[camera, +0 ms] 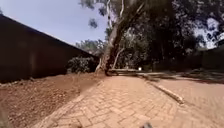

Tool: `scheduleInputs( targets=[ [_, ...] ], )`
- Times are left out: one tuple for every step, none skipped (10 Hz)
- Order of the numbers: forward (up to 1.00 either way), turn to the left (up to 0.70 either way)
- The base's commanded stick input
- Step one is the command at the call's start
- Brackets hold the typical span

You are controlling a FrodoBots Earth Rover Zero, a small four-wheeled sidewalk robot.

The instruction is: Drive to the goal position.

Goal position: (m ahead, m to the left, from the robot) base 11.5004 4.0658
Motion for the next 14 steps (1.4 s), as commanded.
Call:
scheduleInputs(
  targets=[
    [0.70,-0.35],
    [0.70,-0.35],
    [0.70,-0.35],
    [0.70,-0.35],
    [0.70,-0.35],
    [0.70,-0.35],
    [0.70,-0.06],
    [0.70,-0.02],
    [0.70,-0.06],
    [0.70,-0.17],
    [0.70,-0.26],
    [0.70,-0.31],
    [0.70,-0.35],
    [0.70,-0.35]
  ],
)
